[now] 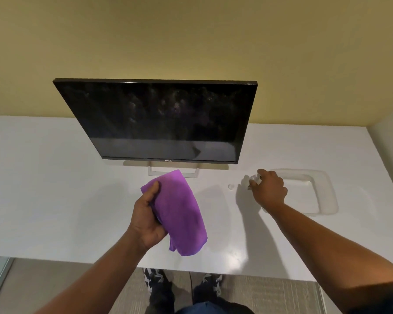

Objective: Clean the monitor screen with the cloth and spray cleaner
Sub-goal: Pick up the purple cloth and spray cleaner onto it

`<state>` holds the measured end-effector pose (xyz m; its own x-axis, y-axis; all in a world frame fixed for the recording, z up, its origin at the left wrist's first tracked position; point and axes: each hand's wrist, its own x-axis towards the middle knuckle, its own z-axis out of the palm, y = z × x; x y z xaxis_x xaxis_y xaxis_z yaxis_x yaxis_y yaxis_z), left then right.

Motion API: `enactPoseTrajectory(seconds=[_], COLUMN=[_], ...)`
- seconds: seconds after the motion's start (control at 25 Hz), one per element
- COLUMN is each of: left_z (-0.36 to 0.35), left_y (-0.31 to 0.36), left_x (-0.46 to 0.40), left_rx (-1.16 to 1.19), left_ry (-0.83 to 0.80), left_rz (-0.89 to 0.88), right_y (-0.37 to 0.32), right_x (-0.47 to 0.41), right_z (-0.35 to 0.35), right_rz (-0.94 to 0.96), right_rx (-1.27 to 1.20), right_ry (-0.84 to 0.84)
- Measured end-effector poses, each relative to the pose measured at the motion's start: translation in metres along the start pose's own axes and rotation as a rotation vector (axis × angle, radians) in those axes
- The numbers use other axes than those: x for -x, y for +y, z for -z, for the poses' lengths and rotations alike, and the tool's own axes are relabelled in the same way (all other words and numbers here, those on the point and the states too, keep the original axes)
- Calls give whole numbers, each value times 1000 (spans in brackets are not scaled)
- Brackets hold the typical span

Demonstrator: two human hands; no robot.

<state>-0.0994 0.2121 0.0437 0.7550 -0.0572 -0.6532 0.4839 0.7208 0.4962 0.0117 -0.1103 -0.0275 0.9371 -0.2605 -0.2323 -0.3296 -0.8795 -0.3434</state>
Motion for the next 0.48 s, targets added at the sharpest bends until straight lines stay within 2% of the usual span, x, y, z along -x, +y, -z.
enactPoseTrajectory(seconds=[0.32, 0.4, 0.48], left_z=[5, 3, 2], left_y=[4, 7, 8], left_x=[4, 3, 0], left_rx=[3, 2, 6], left_ry=[58, 62, 59], left_rz=[-66, -68, -62], right_y=[4, 5, 1], right_x=[1, 9, 20], right_z=[-2, 2, 7], right_rz=[36, 59, 122], right_rx=[-37, -125, -312], right_ry=[60, 130, 212])
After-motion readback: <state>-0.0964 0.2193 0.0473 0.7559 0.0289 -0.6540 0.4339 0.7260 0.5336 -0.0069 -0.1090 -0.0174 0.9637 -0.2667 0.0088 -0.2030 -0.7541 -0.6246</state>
